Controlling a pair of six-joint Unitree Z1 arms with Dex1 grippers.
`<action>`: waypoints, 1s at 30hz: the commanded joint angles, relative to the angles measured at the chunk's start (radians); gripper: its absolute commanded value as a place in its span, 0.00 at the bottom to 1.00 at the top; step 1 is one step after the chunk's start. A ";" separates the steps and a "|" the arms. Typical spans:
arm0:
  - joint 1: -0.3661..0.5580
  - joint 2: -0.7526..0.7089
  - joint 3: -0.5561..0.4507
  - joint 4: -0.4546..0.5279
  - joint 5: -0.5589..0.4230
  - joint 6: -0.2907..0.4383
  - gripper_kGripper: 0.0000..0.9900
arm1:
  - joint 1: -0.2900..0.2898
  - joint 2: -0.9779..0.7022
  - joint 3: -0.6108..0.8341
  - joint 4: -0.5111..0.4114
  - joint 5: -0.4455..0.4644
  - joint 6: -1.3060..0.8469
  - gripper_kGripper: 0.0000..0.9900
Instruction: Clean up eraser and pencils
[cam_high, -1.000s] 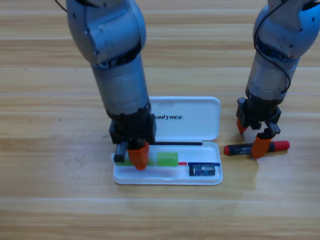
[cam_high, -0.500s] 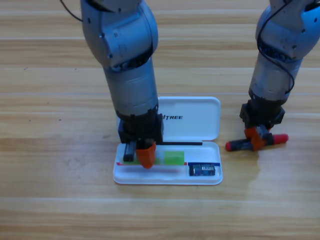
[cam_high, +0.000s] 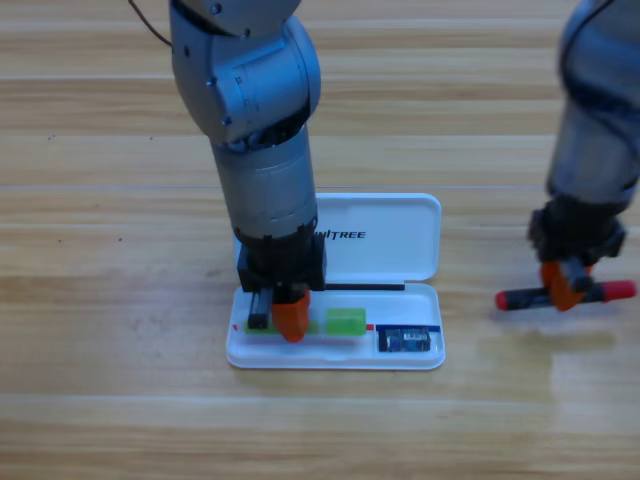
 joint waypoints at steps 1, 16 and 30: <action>-0.019 0.063 -0.003 -0.004 0.010 -0.011 0.00 | -0.026 -0.161 0.062 0.028 0.037 0.029 0.00; -0.019 0.071 -0.004 -0.008 0.013 -0.015 0.00 | -0.020 -0.233 0.108 0.044 0.066 0.030 0.00; -0.019 0.068 0.000 -0.002 0.016 -0.031 0.87 | -0.001 -0.247 0.121 0.044 0.077 0.049 0.00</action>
